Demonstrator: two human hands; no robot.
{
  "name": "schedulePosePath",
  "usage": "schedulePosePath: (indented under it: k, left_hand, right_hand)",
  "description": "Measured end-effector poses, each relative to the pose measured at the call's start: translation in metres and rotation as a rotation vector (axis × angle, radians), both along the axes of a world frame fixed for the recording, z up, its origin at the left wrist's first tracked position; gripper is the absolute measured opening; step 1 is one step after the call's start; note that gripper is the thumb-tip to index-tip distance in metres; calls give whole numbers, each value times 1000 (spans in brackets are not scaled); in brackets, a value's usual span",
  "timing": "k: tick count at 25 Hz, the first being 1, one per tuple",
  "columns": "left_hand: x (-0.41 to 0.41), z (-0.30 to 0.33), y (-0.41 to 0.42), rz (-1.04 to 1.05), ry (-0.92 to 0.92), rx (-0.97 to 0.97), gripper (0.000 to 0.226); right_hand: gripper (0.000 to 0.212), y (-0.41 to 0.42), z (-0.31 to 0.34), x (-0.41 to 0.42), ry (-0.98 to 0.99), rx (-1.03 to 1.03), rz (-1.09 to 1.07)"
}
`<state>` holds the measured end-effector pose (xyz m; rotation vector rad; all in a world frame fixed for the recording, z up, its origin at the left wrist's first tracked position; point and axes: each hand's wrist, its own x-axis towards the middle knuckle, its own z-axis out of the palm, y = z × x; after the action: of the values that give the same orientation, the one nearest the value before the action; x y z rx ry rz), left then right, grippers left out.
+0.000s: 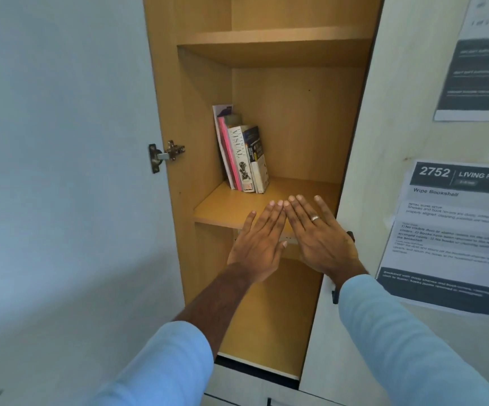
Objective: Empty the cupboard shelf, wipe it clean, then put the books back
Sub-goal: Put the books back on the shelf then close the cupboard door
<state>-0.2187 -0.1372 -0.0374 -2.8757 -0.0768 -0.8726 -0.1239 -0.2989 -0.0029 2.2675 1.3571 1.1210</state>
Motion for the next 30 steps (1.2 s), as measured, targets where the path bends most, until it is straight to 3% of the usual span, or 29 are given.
schedulePosePath:
  k: [2, 5, 10, 18, 26, 30]
  left_hand:
    - [-21, 4, 3, 29, -2, 17, 67]
    - [-68, 7, 6, 94, -54, 3, 70]
    - [-190, 3, 26, 268, -160, 91, 67]
    - [-376, 39, 92, 656, -405, 184, 81]
    - [-378, 59, 135, 489, -735, -215, 98]
    - [-362, 60, 131, 538, -860, -216, 85]
  right_hand:
    - [63, -3, 5, -9, 28, 11, 35]
    - [71, -2, 4, -35, 149, 113, 99]
    - [65, 39, -16, -120, 318, 59, 352]
    - [66, 134, 12, -244, 308, 171, 618]
    - [65, 145, 18, -248, 253, 279, 652]
    - [64, 113, 17, -215, 223, 342, 581]
